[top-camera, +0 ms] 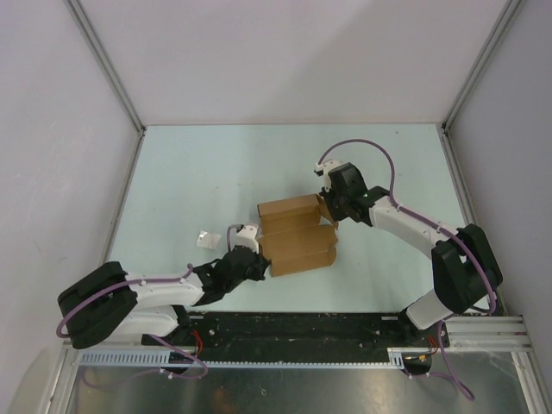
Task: Fold the paper box
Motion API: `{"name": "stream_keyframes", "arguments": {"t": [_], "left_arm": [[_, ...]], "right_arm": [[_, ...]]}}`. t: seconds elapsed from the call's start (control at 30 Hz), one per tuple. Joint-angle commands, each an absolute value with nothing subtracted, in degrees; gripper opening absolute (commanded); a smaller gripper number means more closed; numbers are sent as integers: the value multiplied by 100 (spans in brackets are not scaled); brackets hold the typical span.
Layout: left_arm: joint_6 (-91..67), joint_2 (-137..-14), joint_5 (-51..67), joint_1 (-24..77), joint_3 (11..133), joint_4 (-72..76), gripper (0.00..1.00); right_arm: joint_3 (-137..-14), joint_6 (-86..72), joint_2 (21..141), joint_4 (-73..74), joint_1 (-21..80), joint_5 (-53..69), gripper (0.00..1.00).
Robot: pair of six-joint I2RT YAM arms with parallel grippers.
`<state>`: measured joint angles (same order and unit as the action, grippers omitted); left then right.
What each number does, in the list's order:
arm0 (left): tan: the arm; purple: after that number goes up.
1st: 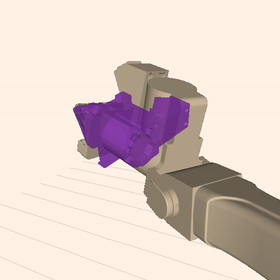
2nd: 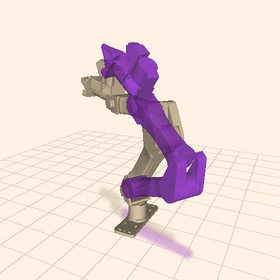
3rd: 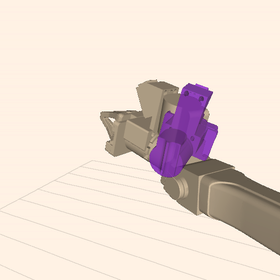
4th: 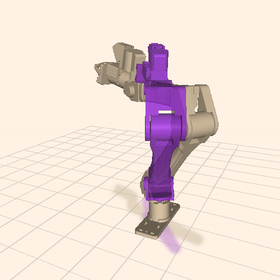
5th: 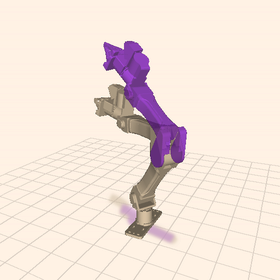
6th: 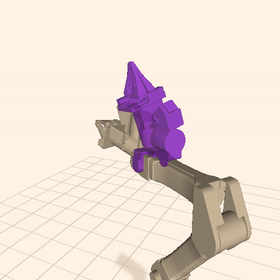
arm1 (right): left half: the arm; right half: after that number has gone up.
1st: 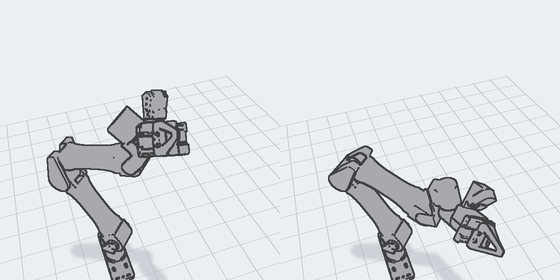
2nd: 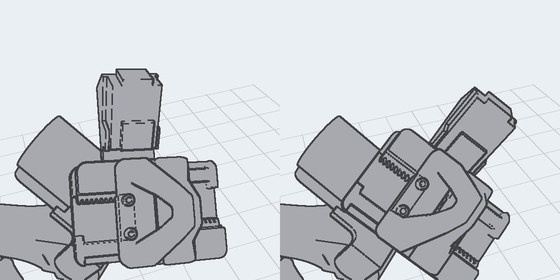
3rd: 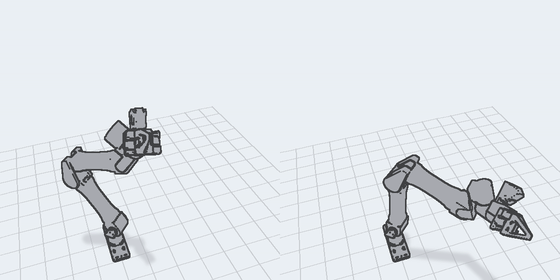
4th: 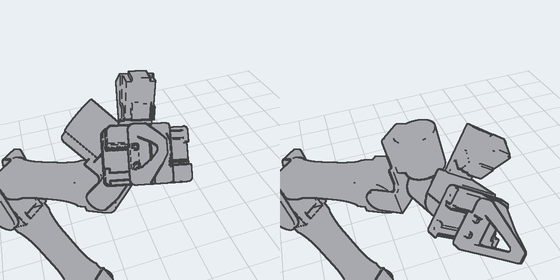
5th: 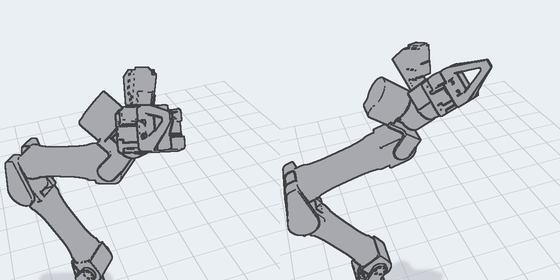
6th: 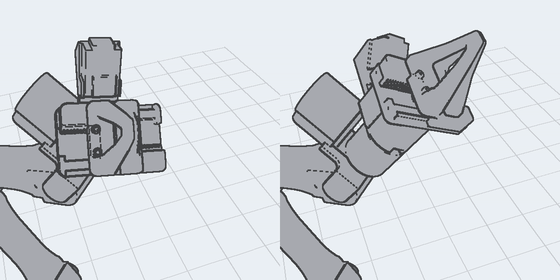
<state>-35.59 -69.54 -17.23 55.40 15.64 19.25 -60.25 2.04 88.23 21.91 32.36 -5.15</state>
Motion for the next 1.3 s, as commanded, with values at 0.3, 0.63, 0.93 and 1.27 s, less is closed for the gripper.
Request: {"name": "stream_keyframes", "arguments": {"t": [0.3, 0.63, 0.93, 1.27], "left_arm": [[-3630, -5328, -1722, 6293, 1810, 409, 1], [-2814, -4701, -1433, 6416, 2232, 226, 4], [-1935, -7275, -845, 6434, 2321, 4144, 0], [-1169, -9869, -571, 6434, 3023, 6741, 0]], "right_arm": [[-6231, 958, 8860, 1916, 3138, -387, 0], [-6231, 923, 8815, 1969, 3155, -361, 0], [-6231, 581, 8807, 1916, 3147, -246, 0], [-6231, 317, 8965, 2030, 3111, 87, 0]]}}
